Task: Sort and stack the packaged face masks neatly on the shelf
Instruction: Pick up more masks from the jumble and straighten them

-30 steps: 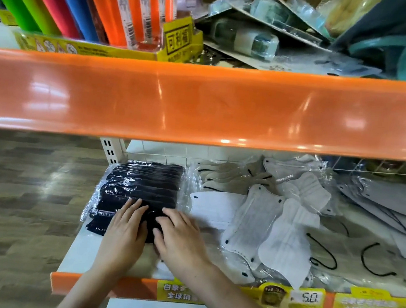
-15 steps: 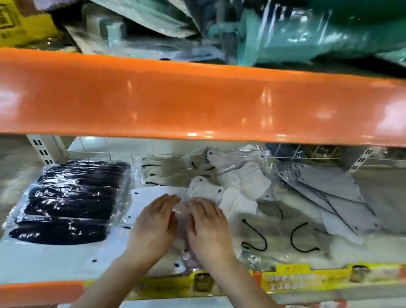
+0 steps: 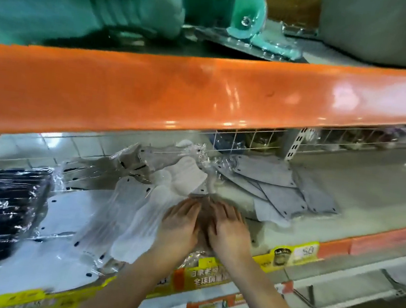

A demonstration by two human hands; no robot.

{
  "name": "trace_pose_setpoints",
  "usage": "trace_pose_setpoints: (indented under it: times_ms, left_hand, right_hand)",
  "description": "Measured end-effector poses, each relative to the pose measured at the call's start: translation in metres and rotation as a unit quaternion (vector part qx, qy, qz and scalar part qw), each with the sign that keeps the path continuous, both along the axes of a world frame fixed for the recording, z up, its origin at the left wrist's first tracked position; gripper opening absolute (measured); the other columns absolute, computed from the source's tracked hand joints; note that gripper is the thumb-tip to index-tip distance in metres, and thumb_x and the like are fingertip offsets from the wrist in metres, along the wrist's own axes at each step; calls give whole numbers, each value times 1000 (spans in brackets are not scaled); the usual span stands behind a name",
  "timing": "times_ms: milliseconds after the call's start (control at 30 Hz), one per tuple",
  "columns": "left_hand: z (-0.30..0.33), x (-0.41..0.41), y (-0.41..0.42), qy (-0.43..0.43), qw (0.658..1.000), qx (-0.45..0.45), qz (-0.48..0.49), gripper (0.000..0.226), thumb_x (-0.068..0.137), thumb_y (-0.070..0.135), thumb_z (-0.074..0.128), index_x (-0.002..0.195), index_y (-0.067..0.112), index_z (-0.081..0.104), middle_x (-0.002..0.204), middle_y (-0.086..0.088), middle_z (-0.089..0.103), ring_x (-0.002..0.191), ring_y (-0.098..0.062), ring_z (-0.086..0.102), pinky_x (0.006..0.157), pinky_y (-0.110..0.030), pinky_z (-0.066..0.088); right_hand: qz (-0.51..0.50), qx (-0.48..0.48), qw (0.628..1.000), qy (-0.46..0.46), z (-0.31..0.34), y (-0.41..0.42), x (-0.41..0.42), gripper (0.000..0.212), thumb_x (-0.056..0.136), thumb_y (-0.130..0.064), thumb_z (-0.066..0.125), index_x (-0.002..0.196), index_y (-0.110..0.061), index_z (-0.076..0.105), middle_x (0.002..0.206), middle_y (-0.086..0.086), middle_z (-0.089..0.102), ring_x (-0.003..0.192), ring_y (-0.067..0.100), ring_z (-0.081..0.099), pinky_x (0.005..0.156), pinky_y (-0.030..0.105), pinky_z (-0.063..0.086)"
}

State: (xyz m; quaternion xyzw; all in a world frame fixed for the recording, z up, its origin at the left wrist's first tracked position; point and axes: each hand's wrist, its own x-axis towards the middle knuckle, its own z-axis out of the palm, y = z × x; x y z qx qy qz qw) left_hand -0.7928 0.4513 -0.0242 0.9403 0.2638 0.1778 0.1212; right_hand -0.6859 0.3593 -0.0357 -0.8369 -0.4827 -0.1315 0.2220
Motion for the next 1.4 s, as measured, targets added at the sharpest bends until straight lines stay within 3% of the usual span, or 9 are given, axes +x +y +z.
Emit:
trace_pose_setpoints:
  times_ms: [300,400,500,633,800,933,1067,1267,1400]
  left_hand:
    - [-16,58,-29,49,999,2,4,38,65,18,73,102,8,69,108,-9,69,106,-30,64,84,-42,53]
    - [-16,77,-40,59,998,-6,-4,38,82,22,55,118,11,61,126,-7,59,124,-28,51,100,-41,41]
    - [-20,90,-46,78,997,-2,-3,45,95,28,43,138,15,43,147,-2,38,141,-21,26,113,-35,20]
    - [-29,88,-45,78,997,0,-8,48,100,34,34,144,16,35,154,-1,28,145,-17,17,116,-33,10]
    - [-28,85,-45,72,997,-22,8,50,92,40,31,120,15,63,129,-5,60,126,-21,51,102,-39,41]
    - [-29,84,-45,39,999,-19,16,46,91,39,34,115,15,66,124,-5,64,120,-23,57,98,-41,45]
    - [-29,84,-46,37,999,-26,14,50,93,42,30,120,16,63,129,-3,60,126,-21,52,104,-38,37]
    - [-30,85,-46,48,999,-14,16,45,91,40,35,115,18,67,124,-1,64,121,-19,56,99,-38,43]
    - [-26,86,-46,55,998,-2,16,43,89,40,37,110,19,69,118,1,66,115,-19,60,92,-38,50]
  right_hand:
    - [-15,-14,1000,10,-5,-34,58,37,78,-29,41,97,-9,67,100,8,66,88,28,66,74,34,55]
    - [-23,-33,999,19,-8,-44,81,32,78,-28,47,97,-11,67,103,8,64,92,29,64,75,36,54]
    - [-44,-59,997,31,-14,-50,101,35,73,-25,73,102,-9,64,105,10,63,96,32,63,75,39,54]
    - [-66,-69,995,20,-18,-54,109,46,79,-41,62,108,-5,62,111,13,62,102,34,61,83,43,52]
    - [-142,-92,986,14,-22,-48,112,64,70,-33,79,120,3,60,125,27,57,115,44,56,93,58,44]
    - [-188,-127,970,83,-19,-46,117,68,82,-33,69,133,5,46,137,28,45,128,43,45,104,55,36]
    - [-171,-124,976,48,-18,-48,115,57,63,-25,84,105,7,63,99,24,64,90,39,64,76,45,53]
    - [-133,-110,985,-27,-4,-55,118,41,36,5,87,68,-2,63,64,15,58,59,32,60,47,33,46]
    - [-94,-124,988,-11,22,-58,119,45,34,5,86,71,-7,63,59,8,59,51,28,61,42,29,45]
